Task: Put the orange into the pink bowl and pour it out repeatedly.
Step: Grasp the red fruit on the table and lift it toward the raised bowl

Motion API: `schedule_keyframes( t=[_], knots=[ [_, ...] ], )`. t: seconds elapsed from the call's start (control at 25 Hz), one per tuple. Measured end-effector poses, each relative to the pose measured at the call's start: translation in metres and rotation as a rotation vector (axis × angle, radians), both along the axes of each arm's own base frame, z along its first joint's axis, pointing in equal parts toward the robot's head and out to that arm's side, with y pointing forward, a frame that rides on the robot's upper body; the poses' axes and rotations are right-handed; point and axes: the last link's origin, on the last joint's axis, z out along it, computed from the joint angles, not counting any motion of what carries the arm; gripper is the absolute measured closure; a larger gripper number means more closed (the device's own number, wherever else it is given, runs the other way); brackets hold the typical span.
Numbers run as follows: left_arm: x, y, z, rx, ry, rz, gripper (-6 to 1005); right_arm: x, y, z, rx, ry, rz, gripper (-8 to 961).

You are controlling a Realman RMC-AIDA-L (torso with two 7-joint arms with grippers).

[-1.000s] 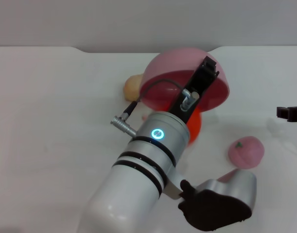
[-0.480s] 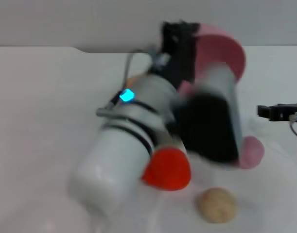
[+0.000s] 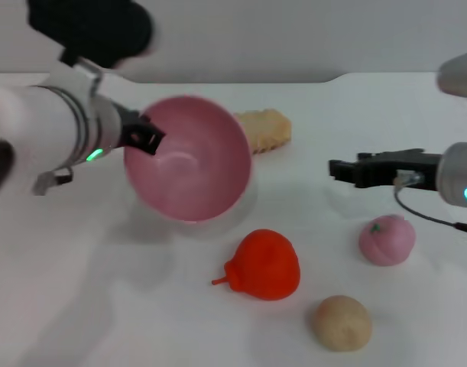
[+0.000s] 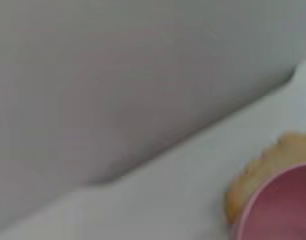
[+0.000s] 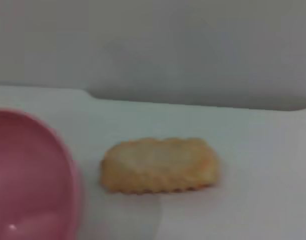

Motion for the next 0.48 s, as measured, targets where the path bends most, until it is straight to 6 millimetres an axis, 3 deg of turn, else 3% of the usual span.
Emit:
schedule_keyframes(
  t=[0.08, 0.12, 0.24, 0.48],
  knots=[
    [0.0, 0.0, 0.0, 0.0, 0.0, 0.0, 953, -0.005, -0.001, -0.004, -0.01, 0.0, 0.017, 525],
    [-0.016, 0.005, 0.007, -0.009, -0.041, 0.076, 953, -0.015, -0.003, -0.014, -0.036, 0.001, 0.058, 526],
    [-0.027, 0.007, 0.015, -0.002, -0.066, 0.122, 953, -0.024, -0.006, -0.024, -0.059, -0.001, 0.096, 530],
    [-0.033, 0.01, 0.024, 0.021, -0.071, 0.137, 953, -0.038, -0.014, -0.059, -0.139, -0.009, 0.159, 538]
  ],
)
